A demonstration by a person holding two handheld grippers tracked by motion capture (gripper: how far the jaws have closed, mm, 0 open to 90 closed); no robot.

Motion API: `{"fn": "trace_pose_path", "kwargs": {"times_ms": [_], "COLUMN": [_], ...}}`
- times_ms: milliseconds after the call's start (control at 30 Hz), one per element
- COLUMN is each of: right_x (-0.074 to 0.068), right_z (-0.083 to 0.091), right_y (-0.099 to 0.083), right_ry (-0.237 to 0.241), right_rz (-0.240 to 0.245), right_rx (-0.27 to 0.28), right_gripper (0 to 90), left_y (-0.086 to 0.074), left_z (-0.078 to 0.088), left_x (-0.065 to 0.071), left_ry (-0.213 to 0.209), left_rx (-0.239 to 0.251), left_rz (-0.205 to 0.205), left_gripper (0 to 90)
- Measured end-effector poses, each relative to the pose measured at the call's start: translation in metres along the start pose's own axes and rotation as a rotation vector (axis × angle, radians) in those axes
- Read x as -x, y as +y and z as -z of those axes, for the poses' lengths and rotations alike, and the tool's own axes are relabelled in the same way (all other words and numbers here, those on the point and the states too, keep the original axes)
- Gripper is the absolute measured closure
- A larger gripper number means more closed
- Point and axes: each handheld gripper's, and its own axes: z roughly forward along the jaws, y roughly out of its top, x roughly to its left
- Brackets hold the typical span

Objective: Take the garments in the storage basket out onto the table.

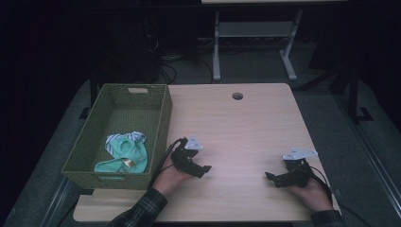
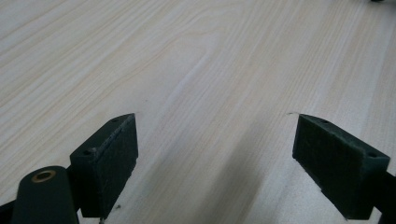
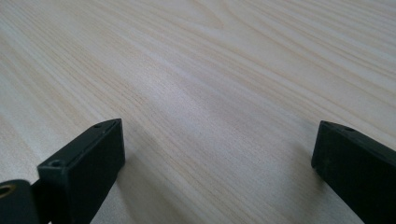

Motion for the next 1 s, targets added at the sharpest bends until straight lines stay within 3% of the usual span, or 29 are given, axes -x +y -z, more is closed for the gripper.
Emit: {"fn": "trace_pose_path", "kwargs": {"times_ms": [1000], "right_x": [0.0], "right_z": [0.0], "right_y": [0.0], "right_ry": [0.0], "right_rz": [-0.001], "right_rx": [0.002], "right_gripper": [2.4], "left_y": [0.009], "left_z": [0.012], "left_x": [0.001], "left_ry": [-0.011], "left_rx": [0.012], "left_rz": [0.0], "left_gripper": [13.6]}}
